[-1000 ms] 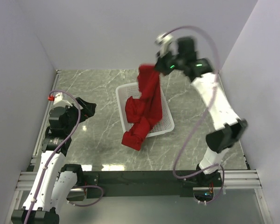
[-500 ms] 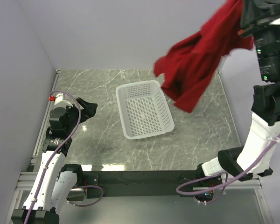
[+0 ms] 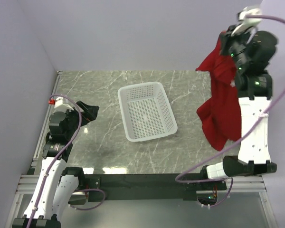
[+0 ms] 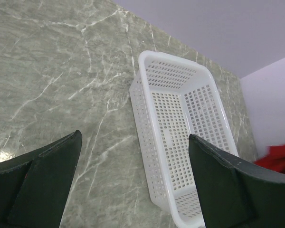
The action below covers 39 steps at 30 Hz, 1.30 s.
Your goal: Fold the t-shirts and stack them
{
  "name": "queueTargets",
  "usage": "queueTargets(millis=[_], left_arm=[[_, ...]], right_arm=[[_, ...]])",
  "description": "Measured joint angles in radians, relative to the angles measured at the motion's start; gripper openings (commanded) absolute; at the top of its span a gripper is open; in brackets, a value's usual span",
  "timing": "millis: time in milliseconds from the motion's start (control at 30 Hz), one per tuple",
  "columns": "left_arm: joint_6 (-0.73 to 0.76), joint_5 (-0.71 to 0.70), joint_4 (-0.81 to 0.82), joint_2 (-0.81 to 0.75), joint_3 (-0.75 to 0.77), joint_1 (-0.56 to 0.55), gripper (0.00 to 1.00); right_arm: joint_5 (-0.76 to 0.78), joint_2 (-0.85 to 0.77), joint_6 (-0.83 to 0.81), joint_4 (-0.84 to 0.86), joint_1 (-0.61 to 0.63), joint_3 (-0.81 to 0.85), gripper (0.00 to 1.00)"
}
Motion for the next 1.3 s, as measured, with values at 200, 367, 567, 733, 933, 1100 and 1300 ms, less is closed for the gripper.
queueTargets(millis=[200, 367, 567, 733, 933, 1100, 1300], left_arm=[[0.000, 0.001, -0.014, -0.021, -0.016, 0.000, 0.99], [0.000, 0.002, -0.022, -0.037, -0.022, 0.000, 0.99], [0.000, 0.007, -0.022, -0.047, -0.023, 0.000, 0.99], [0.000, 0.017, -0.022, -0.053, -0.028, 0.000, 1.00], [0.000, 0.035, -0.021, -0.035, -0.028, 0.000, 0.99], [0.000, 0.056, -0.021, -0.017, -0.028, 0.000, 1.00], [-0.031, 0.124, -0.003, 0.040, -0.029, 0.000, 0.99]], right_arm=[[-0.028, -0.004, 0.014, -0.083, -0.026, -0.182, 0.00], [-0.039, -0.047, 0.024, -0.084, -0.053, -0.211, 0.00], [-0.060, -0.166, 0.025, -0.029, -0.068, -0.346, 0.00], [-0.092, -0.216, 0.014, -0.023, -0.070, -0.560, 0.06], [-0.177, -0.073, -0.003, -0.107, -0.070, -0.626, 0.78], [-0.194, 0.035, -0.062, -0.206, -0.070, -0.617, 0.88], [-0.273, -0.033, -0.154, -0.223, -0.070, -0.639, 0.88]])
